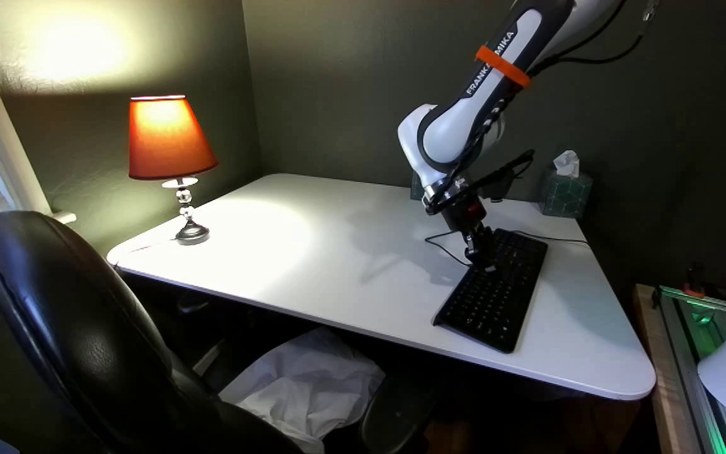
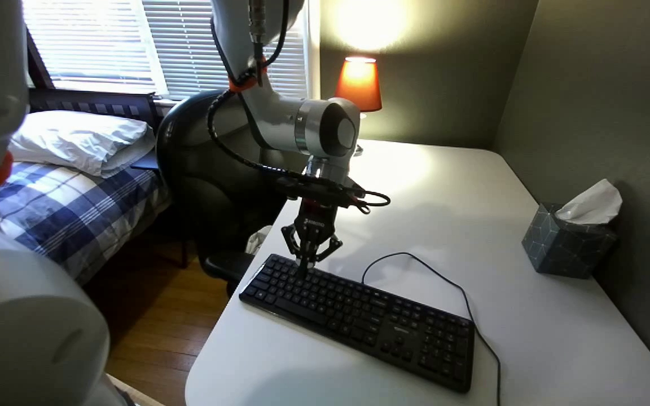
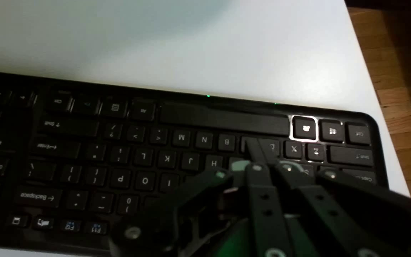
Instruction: Press a key on the keyboard
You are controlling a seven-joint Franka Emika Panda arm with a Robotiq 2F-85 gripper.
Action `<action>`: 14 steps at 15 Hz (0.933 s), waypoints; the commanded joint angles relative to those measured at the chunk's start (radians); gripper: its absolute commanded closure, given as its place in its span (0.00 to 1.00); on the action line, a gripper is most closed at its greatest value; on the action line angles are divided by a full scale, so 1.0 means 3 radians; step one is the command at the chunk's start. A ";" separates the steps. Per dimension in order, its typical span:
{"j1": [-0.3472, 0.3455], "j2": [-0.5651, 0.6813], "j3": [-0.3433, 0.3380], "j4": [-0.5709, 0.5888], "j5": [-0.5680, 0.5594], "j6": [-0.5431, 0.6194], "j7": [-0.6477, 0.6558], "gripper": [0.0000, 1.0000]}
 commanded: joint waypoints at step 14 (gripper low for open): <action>-0.0041 0.0497 0.0060 0.0455 0.0022 -0.0186 -0.0048 1.00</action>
